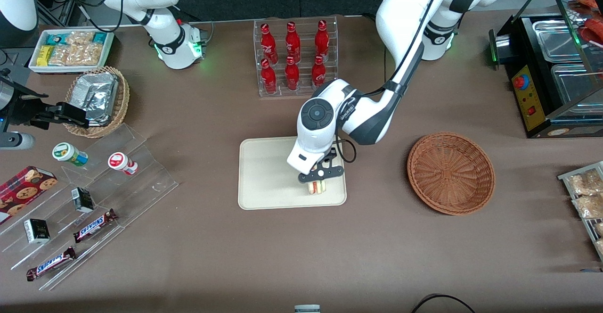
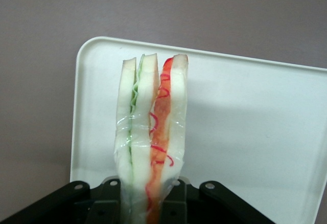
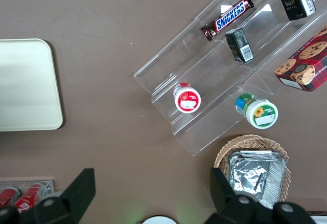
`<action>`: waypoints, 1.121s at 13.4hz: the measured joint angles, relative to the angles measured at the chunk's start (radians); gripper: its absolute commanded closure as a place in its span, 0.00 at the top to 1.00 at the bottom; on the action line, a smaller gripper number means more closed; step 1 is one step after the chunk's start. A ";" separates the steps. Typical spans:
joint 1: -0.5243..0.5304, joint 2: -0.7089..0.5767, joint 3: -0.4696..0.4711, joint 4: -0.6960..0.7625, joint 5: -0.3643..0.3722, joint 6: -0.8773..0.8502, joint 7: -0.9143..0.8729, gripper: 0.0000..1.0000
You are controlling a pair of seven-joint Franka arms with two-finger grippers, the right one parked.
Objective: Place sandwich from basket to tray
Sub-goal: 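Lift the sandwich and carry it over the cream tray, then lower the sandwich onto the tray and open the left gripper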
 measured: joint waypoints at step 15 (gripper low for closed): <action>-0.072 0.229 -0.007 0.170 0.000 0.088 0.079 1.00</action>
